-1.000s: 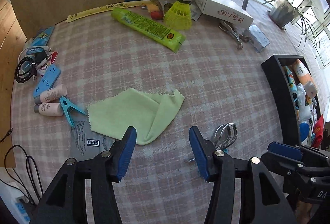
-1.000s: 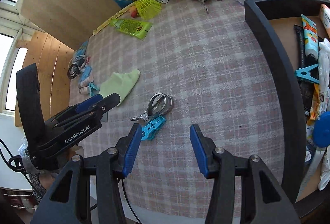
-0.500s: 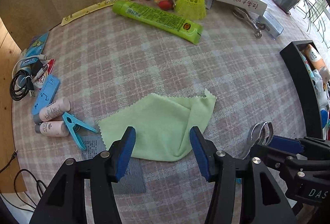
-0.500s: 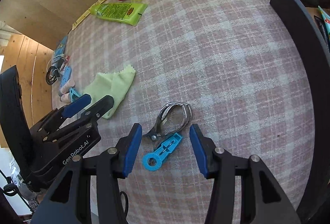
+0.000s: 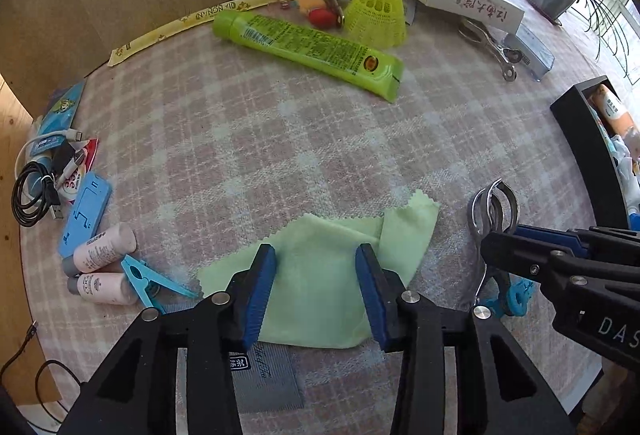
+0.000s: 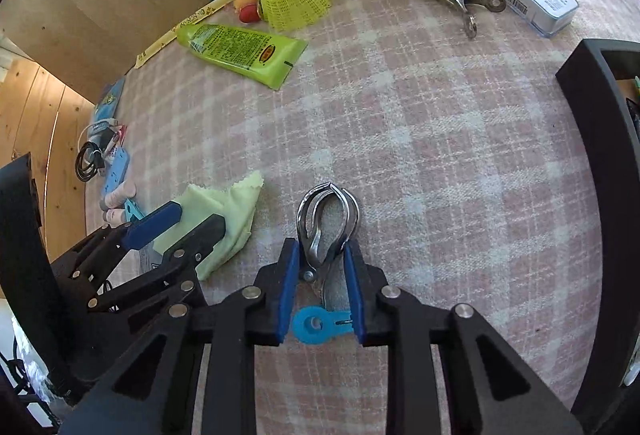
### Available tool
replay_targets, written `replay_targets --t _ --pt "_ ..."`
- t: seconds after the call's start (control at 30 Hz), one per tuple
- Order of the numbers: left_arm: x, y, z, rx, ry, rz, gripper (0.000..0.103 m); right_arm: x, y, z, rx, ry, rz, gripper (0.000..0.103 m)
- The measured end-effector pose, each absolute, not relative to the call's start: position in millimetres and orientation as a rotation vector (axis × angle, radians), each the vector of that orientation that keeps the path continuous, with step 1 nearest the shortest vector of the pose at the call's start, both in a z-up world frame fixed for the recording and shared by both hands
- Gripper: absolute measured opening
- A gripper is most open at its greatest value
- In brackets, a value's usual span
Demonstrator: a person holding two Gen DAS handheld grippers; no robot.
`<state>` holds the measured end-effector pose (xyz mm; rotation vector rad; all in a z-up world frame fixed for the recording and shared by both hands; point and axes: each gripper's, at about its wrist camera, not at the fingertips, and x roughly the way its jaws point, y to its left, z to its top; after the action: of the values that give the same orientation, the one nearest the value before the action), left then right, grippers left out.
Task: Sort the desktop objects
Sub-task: 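Grasp the light green cloth with the left gripper while the right gripper lifts the clip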
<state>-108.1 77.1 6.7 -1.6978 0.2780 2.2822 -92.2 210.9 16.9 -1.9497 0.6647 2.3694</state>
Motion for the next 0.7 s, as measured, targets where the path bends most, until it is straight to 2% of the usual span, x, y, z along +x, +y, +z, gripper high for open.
replay_targets --t 0.03,0.1,0.13,0.23,0.3,0.4,0.5,0.57,0.7 --pt "-108 77 7 -1.690 0.273 2.278 0.020 -95 211 17 -1.948 0.671 2.370 0.023" --pt "-106 77 7 -1.683 0.274 2.270 0.006 -98 211 15 -1.950 0.684 2.368 0.023" --pt "-106 78 7 -1.678 0.274 2.270 0.003 -98 212 15 -1.949 0.692 2.368 0.022" --pt "-106 74 8 -1.679 0.211 2.263 0.001 -98 214 16 -1.935 0.711 2.379 0.017" --pt "-117 62 8 -1.688 0.141 2.252 0.001 -97 215 18 -1.925 0.722 2.389 0.004" --pt "-117 59 11 -1.684 0.123 2.273 0.001 -99 214 18 -1.948 0.716 2.386 0.004" --pt "-116 54 13 -1.688 0.100 2.299 0.001 -97 214 18 -1.970 0.745 2.350 0.014" --pt "-116 52 14 -1.692 0.083 2.315 0.001 -102 209 18 -1.969 0.713 2.360 0.041" --pt "-114 46 20 -1.701 0.024 2.330 0.001 -114 190 10 -2.008 0.546 2.368 0.043"
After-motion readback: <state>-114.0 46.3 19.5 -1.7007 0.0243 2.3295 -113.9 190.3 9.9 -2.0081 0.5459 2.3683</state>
